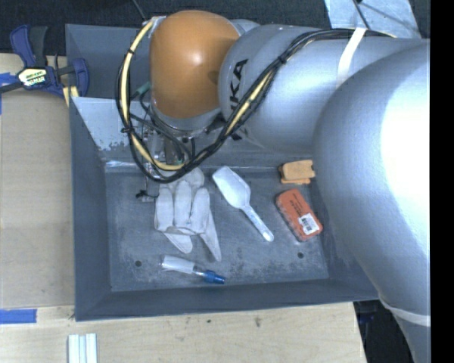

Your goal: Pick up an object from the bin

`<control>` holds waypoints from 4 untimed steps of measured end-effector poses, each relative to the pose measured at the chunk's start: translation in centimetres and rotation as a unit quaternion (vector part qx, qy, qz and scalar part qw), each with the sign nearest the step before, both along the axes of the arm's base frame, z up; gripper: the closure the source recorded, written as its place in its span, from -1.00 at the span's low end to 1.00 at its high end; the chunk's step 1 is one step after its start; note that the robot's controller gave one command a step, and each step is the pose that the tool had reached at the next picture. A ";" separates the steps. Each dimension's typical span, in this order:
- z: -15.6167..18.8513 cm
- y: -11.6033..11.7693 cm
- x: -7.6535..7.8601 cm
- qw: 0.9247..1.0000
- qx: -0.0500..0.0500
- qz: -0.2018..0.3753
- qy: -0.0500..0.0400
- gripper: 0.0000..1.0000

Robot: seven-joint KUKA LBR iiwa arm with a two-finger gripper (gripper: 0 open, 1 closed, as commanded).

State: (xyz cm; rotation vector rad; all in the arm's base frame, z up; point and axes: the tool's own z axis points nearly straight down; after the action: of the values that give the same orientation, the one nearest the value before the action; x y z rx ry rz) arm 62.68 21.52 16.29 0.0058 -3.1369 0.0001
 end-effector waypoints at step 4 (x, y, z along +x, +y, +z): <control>-7.0 -6.2 -3.9 0.986 0.001 0.169 -0.004 -1.00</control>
Offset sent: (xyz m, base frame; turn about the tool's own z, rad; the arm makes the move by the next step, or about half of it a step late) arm -0.0104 -0.0762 -0.0535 -0.1384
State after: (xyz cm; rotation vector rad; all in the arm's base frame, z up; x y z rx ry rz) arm 58.79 15.31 9.30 0.5358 -3.0995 -0.0003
